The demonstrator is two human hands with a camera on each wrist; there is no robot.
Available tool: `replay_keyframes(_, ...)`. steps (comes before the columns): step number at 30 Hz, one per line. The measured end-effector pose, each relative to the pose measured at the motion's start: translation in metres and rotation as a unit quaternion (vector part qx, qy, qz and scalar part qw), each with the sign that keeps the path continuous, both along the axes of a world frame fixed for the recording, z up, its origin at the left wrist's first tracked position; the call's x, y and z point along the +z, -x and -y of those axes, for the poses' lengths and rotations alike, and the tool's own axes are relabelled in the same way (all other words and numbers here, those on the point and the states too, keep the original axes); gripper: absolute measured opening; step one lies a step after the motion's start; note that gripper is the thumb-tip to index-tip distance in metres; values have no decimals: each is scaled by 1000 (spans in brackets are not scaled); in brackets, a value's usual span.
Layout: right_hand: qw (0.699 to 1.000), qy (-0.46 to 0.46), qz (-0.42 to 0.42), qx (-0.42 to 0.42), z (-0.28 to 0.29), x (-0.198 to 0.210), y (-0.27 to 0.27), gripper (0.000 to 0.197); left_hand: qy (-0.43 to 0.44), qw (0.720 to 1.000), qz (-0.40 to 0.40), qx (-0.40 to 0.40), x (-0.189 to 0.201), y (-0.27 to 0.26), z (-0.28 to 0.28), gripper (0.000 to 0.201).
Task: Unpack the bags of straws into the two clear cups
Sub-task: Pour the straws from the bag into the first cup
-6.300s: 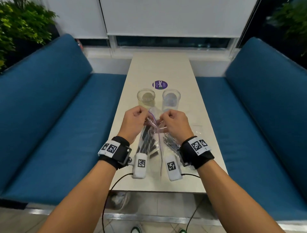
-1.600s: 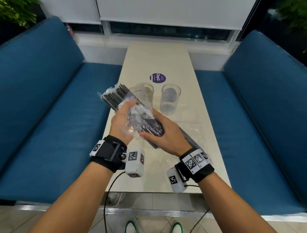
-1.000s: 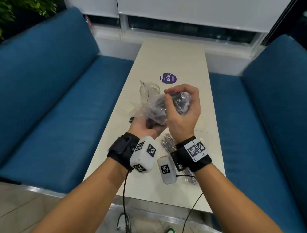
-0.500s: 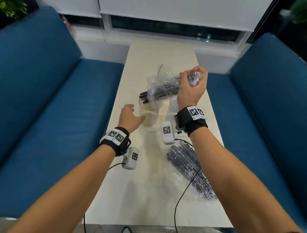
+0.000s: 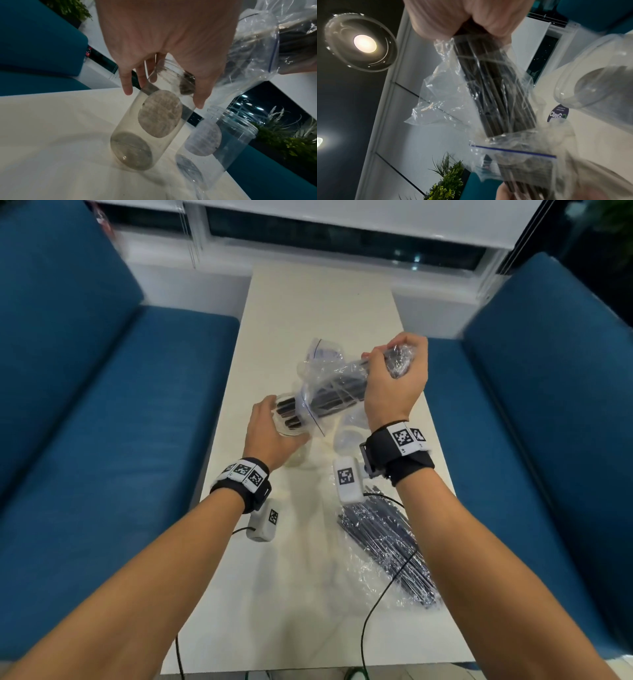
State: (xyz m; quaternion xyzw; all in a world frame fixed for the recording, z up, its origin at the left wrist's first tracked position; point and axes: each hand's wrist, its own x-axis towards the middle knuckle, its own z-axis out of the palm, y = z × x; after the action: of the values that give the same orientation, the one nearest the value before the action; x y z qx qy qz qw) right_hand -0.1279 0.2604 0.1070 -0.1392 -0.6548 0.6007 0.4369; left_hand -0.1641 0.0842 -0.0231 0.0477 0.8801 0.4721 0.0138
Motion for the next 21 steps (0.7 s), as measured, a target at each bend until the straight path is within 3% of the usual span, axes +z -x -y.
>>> replay_keyframes(4, 998, -64, -5, 24, 4, 7, 7, 22, 12, 999, -11, -36, -2, -5, 1, 101)
replay_keyframes(9, 979, -192, 30, 63, 31, -9, 13, 12, 44, 998, -9, -40, -4, -10, 1, 81)
replay_keyframes(14, 963, -226, 89, 113, 36, -7, 17, 15, 46, 998, -16, -48, -7, -13, 5, 96)
replay_keyframes(18, 972, -162, 130, 110, 27, -5, 19, 14, 57, 998, -8, -38, -5, -18, 10, 86)
replay_keyframes(21, 922, -203, 246, 220, 26, -16, 14, 17, 84, 995, -19, -50, -6, -20, 12, 89)
